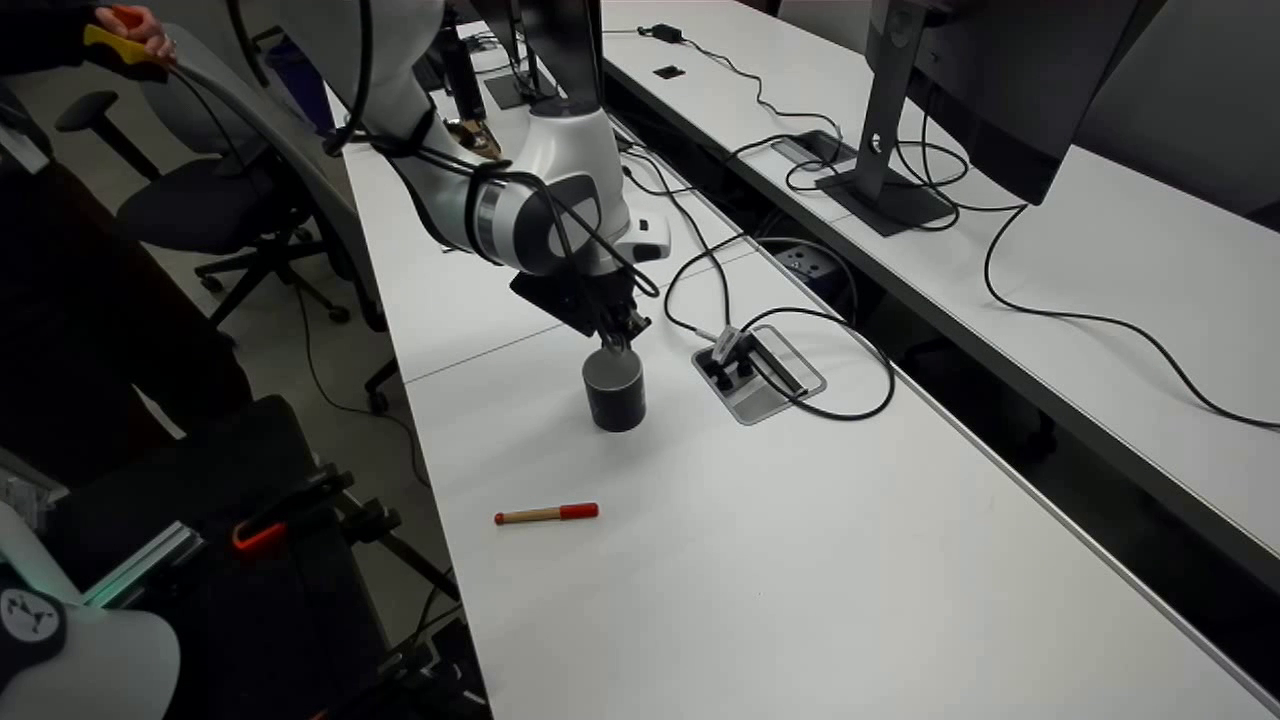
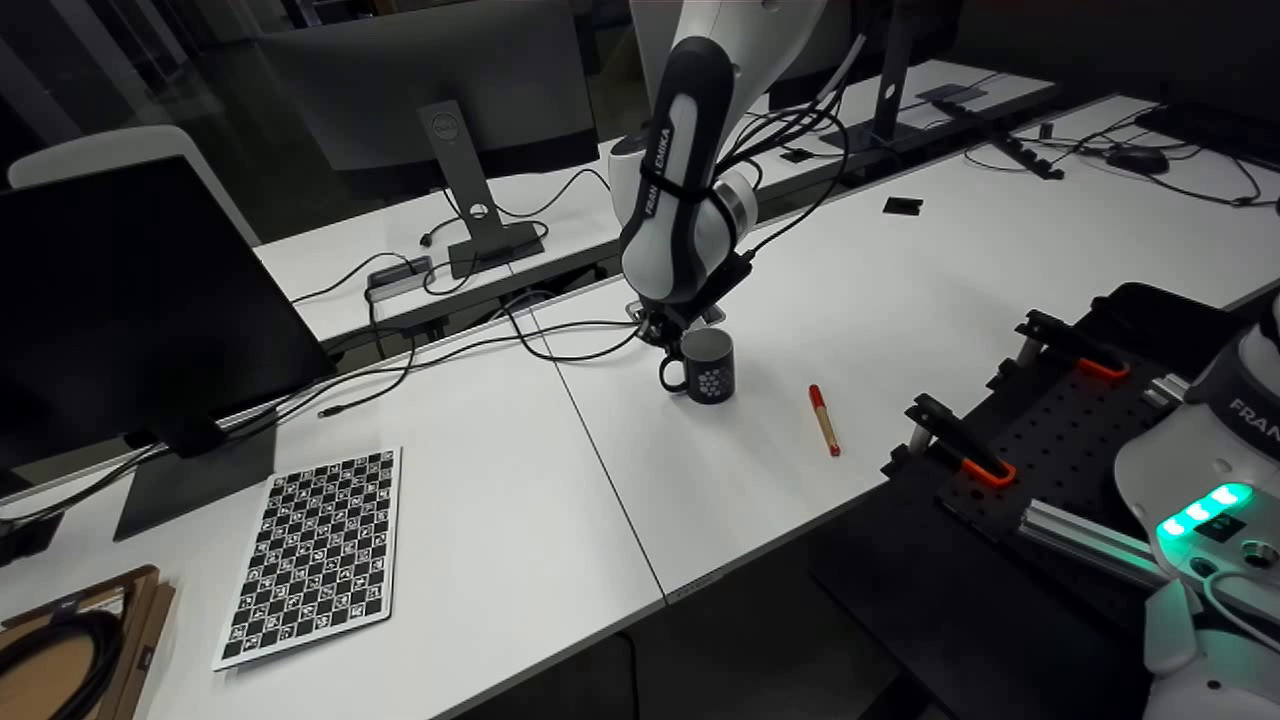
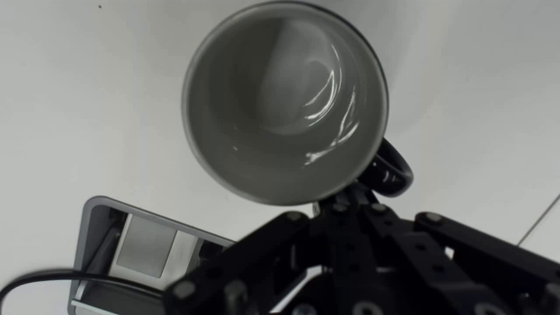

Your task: Rotate the black cup counterclockwise so that the handle is on the right side

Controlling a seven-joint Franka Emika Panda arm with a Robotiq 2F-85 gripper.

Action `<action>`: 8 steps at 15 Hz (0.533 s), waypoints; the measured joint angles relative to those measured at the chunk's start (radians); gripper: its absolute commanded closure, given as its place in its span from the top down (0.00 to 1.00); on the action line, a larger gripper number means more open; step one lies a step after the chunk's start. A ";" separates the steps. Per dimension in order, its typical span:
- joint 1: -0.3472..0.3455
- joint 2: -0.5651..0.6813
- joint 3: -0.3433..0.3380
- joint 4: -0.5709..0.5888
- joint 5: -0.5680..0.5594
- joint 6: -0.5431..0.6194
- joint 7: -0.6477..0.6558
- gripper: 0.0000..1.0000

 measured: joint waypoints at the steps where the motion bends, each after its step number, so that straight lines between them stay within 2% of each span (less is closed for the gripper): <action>1: 0.001 0.000 0.001 0.000 0.000 0.000 0.000 0.00; 8: 0.012 0.000 0.005 -0.008 -0.006 0.000 -0.002 0.00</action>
